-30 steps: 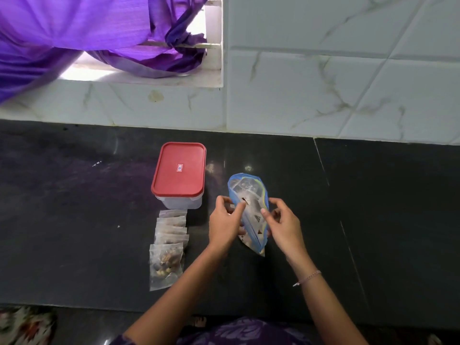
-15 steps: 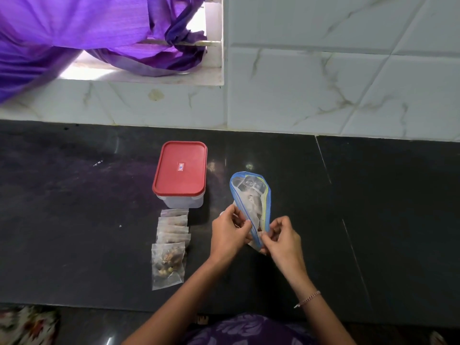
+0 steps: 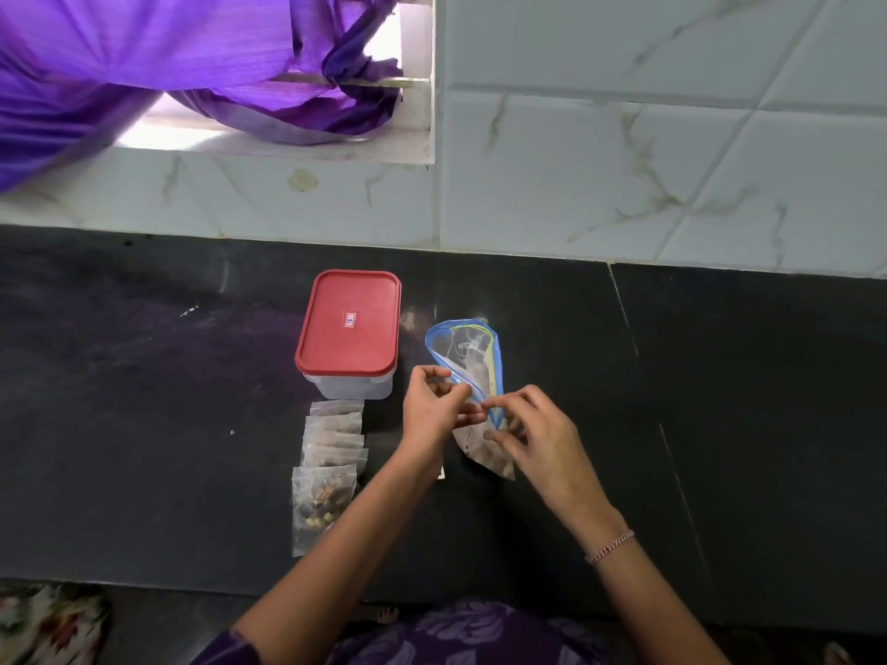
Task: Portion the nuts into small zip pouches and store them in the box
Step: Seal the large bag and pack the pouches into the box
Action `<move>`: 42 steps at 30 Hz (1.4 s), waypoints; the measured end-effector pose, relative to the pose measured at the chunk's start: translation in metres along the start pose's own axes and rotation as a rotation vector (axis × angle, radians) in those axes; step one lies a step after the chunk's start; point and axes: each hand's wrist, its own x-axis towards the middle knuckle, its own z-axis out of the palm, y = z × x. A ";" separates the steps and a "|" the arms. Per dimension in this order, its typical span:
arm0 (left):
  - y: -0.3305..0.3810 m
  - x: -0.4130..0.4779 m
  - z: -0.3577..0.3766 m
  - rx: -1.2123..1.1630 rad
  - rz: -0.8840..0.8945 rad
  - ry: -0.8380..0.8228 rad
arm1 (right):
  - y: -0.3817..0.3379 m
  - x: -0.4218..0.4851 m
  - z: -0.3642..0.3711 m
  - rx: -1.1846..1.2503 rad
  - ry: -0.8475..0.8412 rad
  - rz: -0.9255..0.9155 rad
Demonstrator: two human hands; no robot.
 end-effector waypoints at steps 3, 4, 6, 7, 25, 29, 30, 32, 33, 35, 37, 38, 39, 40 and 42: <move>-0.009 -0.002 0.000 -0.081 0.055 -0.031 | 0.000 0.015 -0.003 0.012 0.098 -0.006; -0.014 -0.003 -0.002 -0.049 0.099 -0.025 | 0.000 0.019 -0.004 0.031 0.132 0.012; -0.027 -0.006 -0.009 0.181 0.237 0.007 | -0.001 0.026 -0.007 0.088 0.199 0.061; -0.033 -0.010 -0.012 0.323 0.304 0.013 | -0.001 0.030 -0.009 0.108 0.225 0.080; -0.068 -0.010 -0.013 1.217 0.426 -0.201 | -0.012 0.051 -0.029 0.167 0.295 -0.026; -0.070 -0.014 -0.011 1.250 0.456 -0.227 | -0.001 0.046 -0.043 0.071 0.169 -0.032; -0.067 -0.013 -0.012 1.219 0.457 -0.201 | 0.003 0.044 -0.049 0.044 0.149 -0.030; -0.058 -0.007 -0.015 1.149 0.459 -0.123 | 0.013 0.040 -0.064 -0.009 0.110 0.008; -0.053 -0.002 -0.017 1.118 0.465 -0.084 | 0.018 0.037 -0.072 -0.036 0.087 0.040; -0.043 0.011 -0.020 1.071 0.484 -0.029 | 0.030 0.034 -0.085 -0.099 0.044 0.099; -0.034 0.028 -0.020 1.000 0.466 0.005 | 0.041 0.033 -0.096 -0.175 0.003 0.130; -0.030 0.037 -0.019 0.944 0.449 0.011 | 0.044 0.033 -0.100 -0.197 -0.008 0.129; -0.025 0.047 -0.016 0.887 0.436 0.008 | 0.047 0.033 -0.103 -0.202 -0.012 0.121; -0.021 0.055 -0.012 0.837 0.433 -0.008 | 0.047 0.034 -0.105 -0.201 -0.012 0.107; -0.010 0.067 -0.001 0.761 0.418 -0.081 | 0.045 0.036 -0.107 -0.220 -0.009 0.073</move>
